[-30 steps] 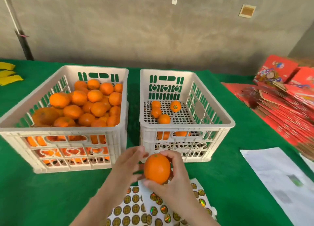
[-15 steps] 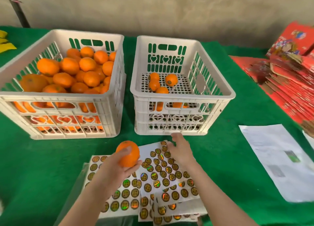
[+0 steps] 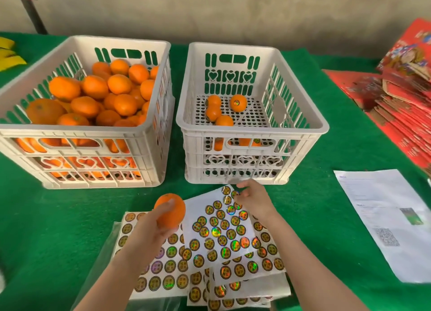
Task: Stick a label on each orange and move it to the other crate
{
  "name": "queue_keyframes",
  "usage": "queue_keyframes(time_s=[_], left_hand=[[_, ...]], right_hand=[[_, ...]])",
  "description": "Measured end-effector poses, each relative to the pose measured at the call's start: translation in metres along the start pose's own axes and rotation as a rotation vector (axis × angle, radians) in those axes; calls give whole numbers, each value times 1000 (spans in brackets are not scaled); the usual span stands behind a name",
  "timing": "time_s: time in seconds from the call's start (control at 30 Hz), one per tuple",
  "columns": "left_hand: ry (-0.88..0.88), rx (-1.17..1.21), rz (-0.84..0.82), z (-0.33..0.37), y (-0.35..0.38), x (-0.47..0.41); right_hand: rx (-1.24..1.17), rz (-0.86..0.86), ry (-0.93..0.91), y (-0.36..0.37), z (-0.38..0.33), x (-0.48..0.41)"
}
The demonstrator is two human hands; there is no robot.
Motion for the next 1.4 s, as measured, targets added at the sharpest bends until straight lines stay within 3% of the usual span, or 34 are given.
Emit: queue_keyframes(time_s=[0.1, 0.27, 0.57, 0.73, 0.9, 1.03, 1.23, 1.4], left_hand=[[167, -316, -70, 25, 15, 4], [255, -684, -392, 51, 79, 10], [163, -823, -500, 41, 100, 4], [159, -947, -509, 36, 102, 4], [161, -921, -534, 38, 105, 13], [203, -727, -556, 43, 108, 20], [141, -225, -610, 43, 119, 33], [104, -89, -618, 43, 125, 38]], right_hand=[[-147, -26, -106, -15, -16, 21], [-265, -65, -241, -24, -37, 47], [-232, 43, -228, -25, -23, 57], [-520, 9, -53, -15, -7, 58], [-497, 122, 39, -19, 4, 60], [-333, 278, -97, -34, -13, 70], [-562, 209, -305, -30, -67, 93], [-509, 181, -434, -19, -99, 107]])
Point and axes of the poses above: each hand's wrist, its own x-axis away from the middle knuckle, its own y-axis out of the palm, z = x × y, the point moved 7 cm from there along -x, towards the middle knuckle, and after that the axes turned 1 degree about -y, right-handed, at the moved point
